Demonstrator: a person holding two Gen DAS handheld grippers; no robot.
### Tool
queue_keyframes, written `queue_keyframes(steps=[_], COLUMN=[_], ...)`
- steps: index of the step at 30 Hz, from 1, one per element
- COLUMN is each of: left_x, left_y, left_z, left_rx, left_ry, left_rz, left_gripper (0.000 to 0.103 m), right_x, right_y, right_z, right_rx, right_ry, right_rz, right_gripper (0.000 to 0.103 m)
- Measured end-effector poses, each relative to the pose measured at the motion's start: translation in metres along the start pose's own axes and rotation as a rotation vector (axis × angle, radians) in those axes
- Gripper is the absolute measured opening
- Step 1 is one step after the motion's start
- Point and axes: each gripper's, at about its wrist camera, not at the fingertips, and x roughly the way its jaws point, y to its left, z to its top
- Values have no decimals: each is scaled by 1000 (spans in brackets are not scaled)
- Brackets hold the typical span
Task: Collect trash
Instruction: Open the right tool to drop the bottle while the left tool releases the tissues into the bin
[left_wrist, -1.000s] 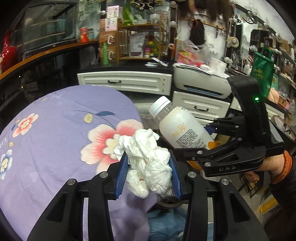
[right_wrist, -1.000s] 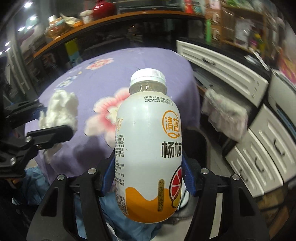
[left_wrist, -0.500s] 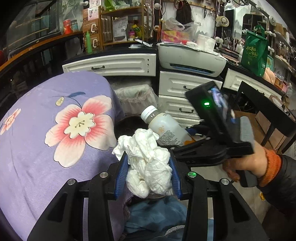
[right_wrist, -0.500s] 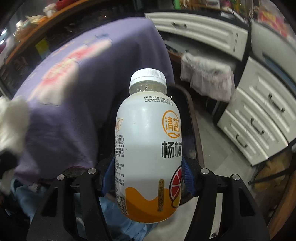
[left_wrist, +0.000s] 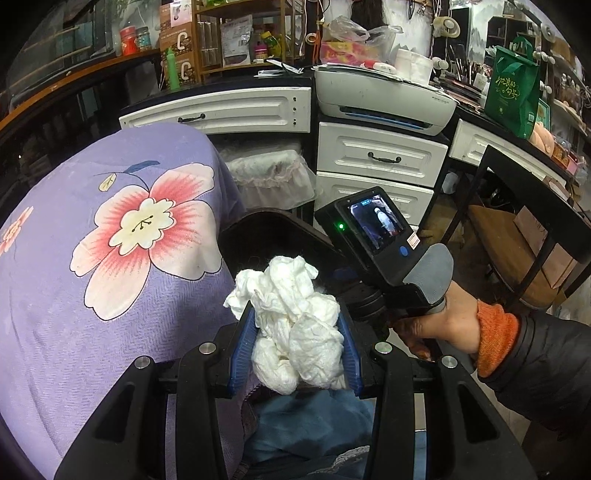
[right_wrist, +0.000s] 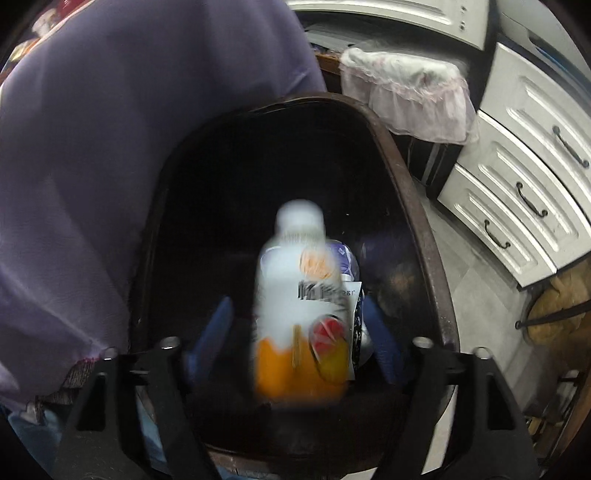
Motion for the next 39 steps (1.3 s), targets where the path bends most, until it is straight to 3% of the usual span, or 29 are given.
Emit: queue_keyframes(steps=[8, 15, 22, 37, 39], left_x=[10, 22, 46, 98, 105], left_y=[-2, -6, -12, -21, -19], left_z=[-2, 5, 14, 23, 24], left_rx=[5, 19, 40, 66, 58], left_ry=[21, 33, 63, 124, 133], left_rz=[-18, -36, -21, 11, 13], left_gripper=[41, 41, 43, 45, 51], right_x=[-55, -117, -161, -186, -188], right_y=[-1, -18, -34, -43, -44], right_z=[-8, -24, -44, -65, -68], right_rx=[-7, -8, 61, 109, 118], right_ry=[-121, -250, -336, -394, -395], right_rz=[-25, -155, -160, -167, -170], right_gripper=[79, 79, 79, 79, 79])
